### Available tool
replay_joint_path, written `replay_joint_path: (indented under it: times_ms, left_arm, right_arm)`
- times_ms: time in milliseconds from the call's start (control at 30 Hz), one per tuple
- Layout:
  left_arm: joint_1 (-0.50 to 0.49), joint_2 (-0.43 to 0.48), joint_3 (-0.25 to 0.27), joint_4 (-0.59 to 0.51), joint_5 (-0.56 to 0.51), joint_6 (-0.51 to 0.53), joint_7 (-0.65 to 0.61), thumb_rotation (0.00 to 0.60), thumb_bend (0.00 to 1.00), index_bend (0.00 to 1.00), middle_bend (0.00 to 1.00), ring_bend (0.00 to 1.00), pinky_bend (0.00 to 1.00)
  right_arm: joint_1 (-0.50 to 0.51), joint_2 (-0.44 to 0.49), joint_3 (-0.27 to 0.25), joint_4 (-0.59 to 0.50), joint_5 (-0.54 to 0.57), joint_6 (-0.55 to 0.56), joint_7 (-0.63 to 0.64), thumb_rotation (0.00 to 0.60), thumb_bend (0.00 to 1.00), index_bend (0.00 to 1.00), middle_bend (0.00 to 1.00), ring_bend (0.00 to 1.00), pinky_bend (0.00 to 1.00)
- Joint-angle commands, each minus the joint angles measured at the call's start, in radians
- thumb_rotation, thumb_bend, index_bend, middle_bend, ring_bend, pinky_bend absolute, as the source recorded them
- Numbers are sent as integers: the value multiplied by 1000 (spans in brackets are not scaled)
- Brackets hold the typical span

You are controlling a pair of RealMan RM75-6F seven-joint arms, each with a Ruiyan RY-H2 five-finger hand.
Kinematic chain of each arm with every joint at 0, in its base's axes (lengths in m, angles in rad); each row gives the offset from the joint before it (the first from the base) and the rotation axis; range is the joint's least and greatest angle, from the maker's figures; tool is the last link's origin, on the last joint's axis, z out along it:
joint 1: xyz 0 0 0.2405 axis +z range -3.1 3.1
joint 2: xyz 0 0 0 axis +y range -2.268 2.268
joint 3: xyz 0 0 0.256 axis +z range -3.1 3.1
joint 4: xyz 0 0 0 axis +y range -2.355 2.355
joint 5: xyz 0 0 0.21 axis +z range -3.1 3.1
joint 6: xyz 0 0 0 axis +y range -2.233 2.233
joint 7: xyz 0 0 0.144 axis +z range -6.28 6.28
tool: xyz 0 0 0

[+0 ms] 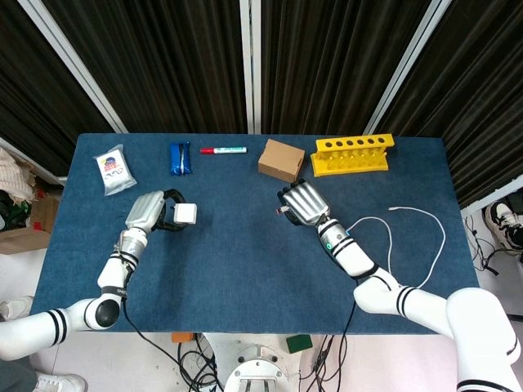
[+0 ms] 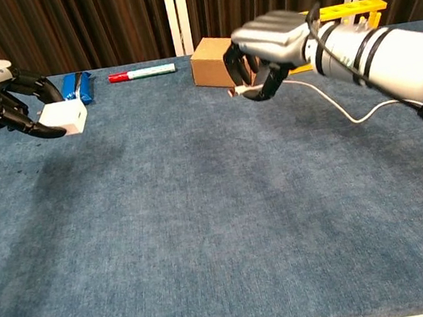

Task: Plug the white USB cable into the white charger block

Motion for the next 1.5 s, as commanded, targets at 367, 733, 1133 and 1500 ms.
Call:
replay_joint_path:
  times_ms: [367, 733, 1133, 1500]
  left_arm:
    - [-24, 17, -1, -47, -7, 26, 64, 600, 209, 610, 510, 778, 990]
    - [-58, -32, 12, -31, 46, 58, 115, 600, 209, 610, 517, 778, 990]
    - [-83, -81, 11, -4, 69, 80, 149, 600, 210, 610, 517, 778, 990]
    - [-124, -112, -46, -34, -80, 119, 270, 600, 211, 609, 518, 780, 991]
  right_arm:
    - [23, 226, 29, -357, 229, -83, -273, 600, 949, 630, 602, 512, 533]
    - [149, 267, 28, -493, 613, -99, -451, 600, 951, 622, 605, 513, 536]
    - [298, 234, -1, -532, 854, -6, -572, 600, 963, 622, 614, 527, 542]
    - [430, 112, 29, -484, 1151, 146, -692, 600, 971, 623, 614, 540, 544]
